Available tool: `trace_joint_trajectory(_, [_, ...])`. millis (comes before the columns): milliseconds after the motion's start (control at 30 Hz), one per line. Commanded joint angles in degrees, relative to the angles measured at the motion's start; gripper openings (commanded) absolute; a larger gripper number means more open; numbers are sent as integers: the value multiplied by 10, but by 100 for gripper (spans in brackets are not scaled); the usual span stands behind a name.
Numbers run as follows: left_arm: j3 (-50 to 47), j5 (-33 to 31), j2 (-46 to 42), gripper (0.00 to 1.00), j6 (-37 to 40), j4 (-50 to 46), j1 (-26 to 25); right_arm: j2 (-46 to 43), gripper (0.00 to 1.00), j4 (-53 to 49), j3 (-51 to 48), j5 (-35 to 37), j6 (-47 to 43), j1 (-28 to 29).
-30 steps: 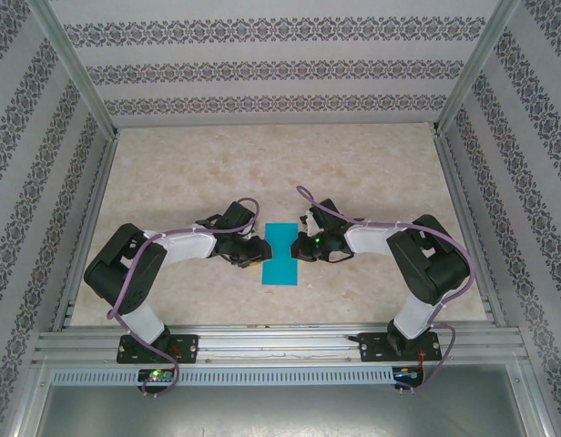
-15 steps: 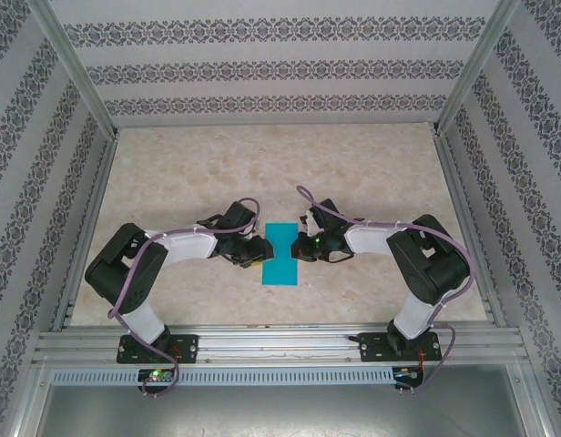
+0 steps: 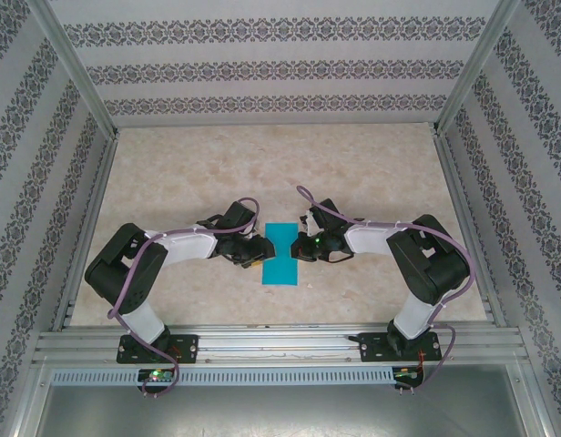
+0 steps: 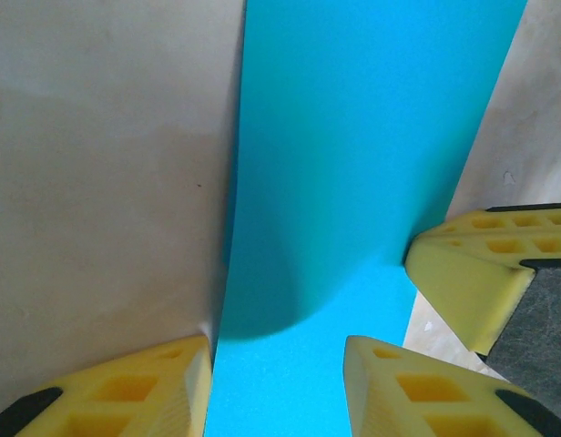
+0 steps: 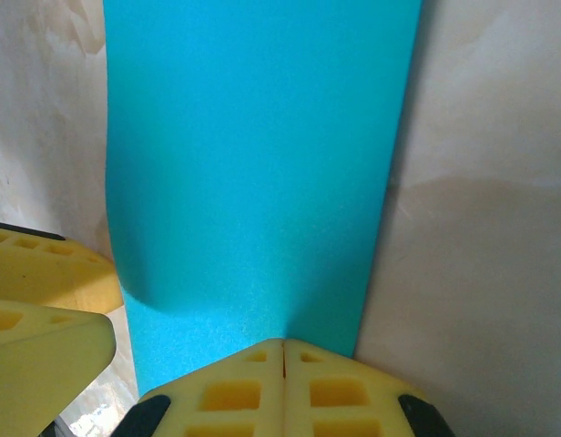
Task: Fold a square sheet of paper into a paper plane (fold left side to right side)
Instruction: Third fold the triangle at the center of the table.
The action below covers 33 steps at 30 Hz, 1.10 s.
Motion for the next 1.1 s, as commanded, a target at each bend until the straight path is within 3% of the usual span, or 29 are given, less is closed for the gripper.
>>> trace_joint_trajectory(0, [-1,38,5,43,-19,95,-22,23,0,-32,-2,30,-16,-2])
trace_joint_trajectory(500, [-1,-10,-12,46,-1,40,-16,22,0,-36,1,31,-19,-3])
trace_joint_trajectory(833, [-8,35,-6,46,2,111,15,24,0,-38,2,30,-23,-3])
trace_joint_trajectory(1067, [2,43,7,47,19,96,27,21,0,-39,0,32,-25,-3])
